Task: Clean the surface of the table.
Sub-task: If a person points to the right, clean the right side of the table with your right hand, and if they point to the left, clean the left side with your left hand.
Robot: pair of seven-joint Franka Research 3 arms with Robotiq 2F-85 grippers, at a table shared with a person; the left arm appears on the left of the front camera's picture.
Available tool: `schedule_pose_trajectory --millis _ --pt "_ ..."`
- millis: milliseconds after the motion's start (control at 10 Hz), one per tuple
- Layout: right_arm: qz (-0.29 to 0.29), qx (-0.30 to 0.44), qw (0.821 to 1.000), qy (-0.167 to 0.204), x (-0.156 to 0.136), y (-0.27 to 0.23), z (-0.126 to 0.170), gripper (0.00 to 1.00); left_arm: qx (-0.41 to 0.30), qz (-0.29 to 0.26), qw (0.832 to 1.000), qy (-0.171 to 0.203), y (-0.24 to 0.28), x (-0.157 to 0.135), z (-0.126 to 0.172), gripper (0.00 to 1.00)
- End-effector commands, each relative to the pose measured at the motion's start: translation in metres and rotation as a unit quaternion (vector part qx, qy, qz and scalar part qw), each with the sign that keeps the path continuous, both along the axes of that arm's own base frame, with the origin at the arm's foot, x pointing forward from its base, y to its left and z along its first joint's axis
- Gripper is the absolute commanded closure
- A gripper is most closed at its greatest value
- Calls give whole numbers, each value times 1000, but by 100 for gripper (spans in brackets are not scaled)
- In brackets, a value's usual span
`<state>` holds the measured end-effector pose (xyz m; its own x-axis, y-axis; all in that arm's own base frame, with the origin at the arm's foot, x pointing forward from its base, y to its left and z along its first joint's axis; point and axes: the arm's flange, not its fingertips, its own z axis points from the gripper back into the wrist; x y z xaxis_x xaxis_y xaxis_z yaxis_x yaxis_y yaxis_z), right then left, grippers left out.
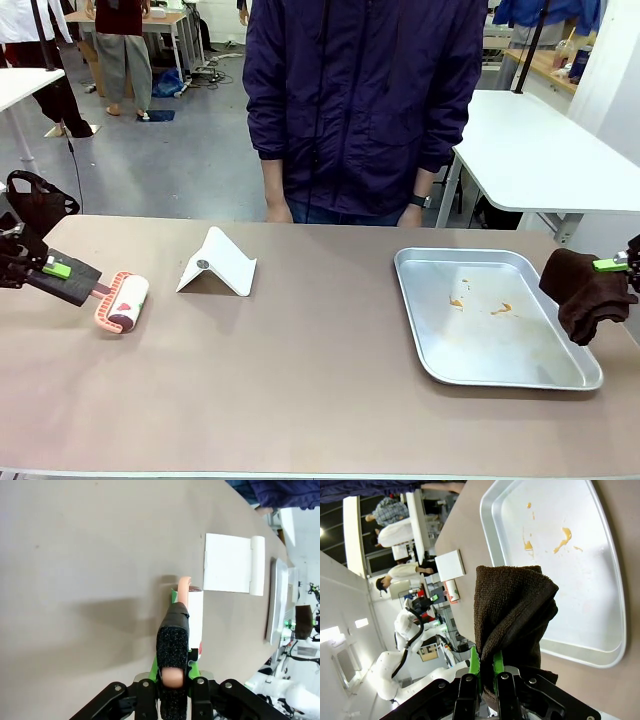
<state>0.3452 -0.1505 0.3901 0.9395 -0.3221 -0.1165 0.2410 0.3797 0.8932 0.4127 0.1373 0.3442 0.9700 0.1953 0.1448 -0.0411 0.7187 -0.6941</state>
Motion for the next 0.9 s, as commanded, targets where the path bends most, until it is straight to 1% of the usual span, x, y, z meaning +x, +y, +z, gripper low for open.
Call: schedule_pose_trajectory --millis 0,200,400,500,600,700,800 --pt "-2 -4 1000 -2 -2 1 2 89 29 -23 999 21 -16 -7 -32 78" --pt "-2 -4 1000 -2 -2 1 2 89 2 -44 999 12 -21 -14 -20 78" --pt "-2 -4 1000 -2 -2 1 2 89 -59 -50 997 -6 -13 -33 13 78" --pt "-2 -4 1000 -2 -2 1 2 89 -100 -46 994 -15 -5 -50 36 78" --pt "-2 -4 1000 -2 -2 1 2 89 -111 -22 993 -22 0 -68 56 78" --pt "-2 -4 1000 -2 -2 1 2 89 -122 -3 992 -22 5 -85 71 78" --pt "-2 -4 1000 -2 -2 1 2 89 -139 -3 990 -26 10 -100 82 78"
